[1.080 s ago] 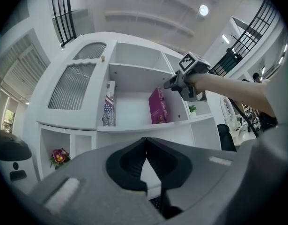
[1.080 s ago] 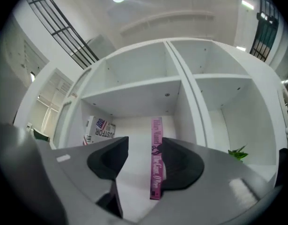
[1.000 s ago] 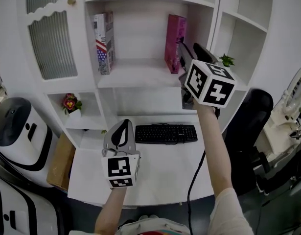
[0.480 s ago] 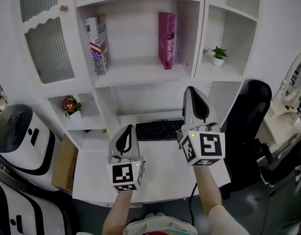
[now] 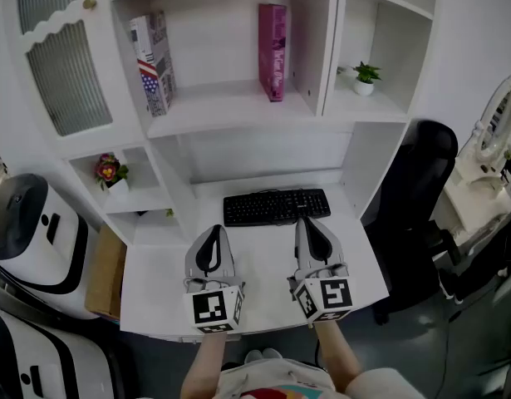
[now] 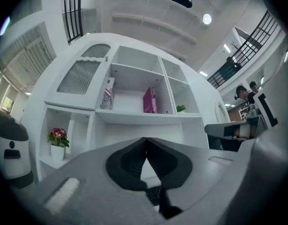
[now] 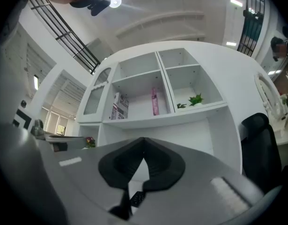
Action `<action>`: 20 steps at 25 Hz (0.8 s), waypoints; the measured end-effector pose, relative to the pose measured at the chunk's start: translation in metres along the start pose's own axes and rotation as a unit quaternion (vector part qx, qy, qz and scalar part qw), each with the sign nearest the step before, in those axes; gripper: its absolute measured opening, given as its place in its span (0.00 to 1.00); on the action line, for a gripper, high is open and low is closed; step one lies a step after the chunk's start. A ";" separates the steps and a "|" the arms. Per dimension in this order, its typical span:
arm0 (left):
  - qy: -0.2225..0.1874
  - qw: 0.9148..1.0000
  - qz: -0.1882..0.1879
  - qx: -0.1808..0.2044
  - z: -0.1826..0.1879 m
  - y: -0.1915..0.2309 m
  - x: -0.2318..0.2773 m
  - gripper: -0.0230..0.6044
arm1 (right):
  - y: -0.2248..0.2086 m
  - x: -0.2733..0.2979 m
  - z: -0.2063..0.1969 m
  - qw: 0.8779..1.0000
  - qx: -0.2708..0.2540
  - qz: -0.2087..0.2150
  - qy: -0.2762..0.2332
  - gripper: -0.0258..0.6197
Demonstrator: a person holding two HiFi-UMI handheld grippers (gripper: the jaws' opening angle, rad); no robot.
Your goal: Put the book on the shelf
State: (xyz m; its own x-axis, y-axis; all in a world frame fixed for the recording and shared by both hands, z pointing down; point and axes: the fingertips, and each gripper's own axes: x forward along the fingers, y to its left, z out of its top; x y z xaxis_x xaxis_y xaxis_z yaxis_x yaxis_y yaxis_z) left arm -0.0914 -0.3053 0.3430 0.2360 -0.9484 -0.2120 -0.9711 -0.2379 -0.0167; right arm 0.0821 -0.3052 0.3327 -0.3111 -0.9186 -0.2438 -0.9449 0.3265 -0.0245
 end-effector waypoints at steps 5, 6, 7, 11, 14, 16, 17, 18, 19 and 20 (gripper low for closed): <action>0.014 1.000 -0.004 0.002 -0.012 -0.006 -0.005 0.04 | 0.009 -0.010 -0.021 0.999 -0.019 0.011 0.027 0.04; 0.014 1.000 -0.003 0.003 -0.012 -0.006 -0.005 0.04 | 0.010 -0.010 -0.020 0.999 -0.023 0.014 0.028 0.04; 0.013 1.000 -0.003 0.003 -0.010 -0.005 -0.005 0.04 | 0.011 -0.009 -0.019 0.999 -0.025 0.017 0.027 0.04; 0.002 1.000 -0.001 0.010 0.000 -0.004 -0.002 0.04 | 0.012 -0.007 -0.009 0.999 -0.031 0.021 0.016 0.04; -0.005 1.000 0.002 0.013 0.007 -0.003 -0.001 0.04 | 0.012 -0.006 -0.010 0.999 -0.031 0.022 0.019 0.04; -0.005 1.000 0.003 0.012 0.010 -0.002 -0.001 0.04 | 0.013 -0.006 -0.013 0.999 -0.032 0.024 0.024 0.04; -0.004 1.000 0.004 0.011 0.011 -0.002 -0.002 0.04 | 0.014 -0.007 -0.014 0.999 -0.033 0.025 0.026 0.04; -0.002 1.000 0.004 0.011 0.010 -0.003 -0.002 0.04 | 0.014 -0.007 -0.016 0.999 -0.034 0.026 0.029 0.04; -0.002 1.000 0.004 0.010 0.008 -0.003 -0.002 0.04 | 0.015 -0.008 -0.017 0.999 -0.034 0.026 0.031 0.04; -0.001 1.000 0.003 0.010 0.007 -0.003 -0.002 0.04 | 0.015 -0.008 -0.018 0.999 -0.034 0.027 0.033 0.04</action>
State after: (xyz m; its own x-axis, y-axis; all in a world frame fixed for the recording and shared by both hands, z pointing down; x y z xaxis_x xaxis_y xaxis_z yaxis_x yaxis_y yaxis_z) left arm -0.0894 -0.3013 0.3367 0.2292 -0.9494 -0.2148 -0.9733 -0.2270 -0.0353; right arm 0.0683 -0.2970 0.3519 -0.3660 -0.9132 -0.1790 -0.9305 0.3623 0.0538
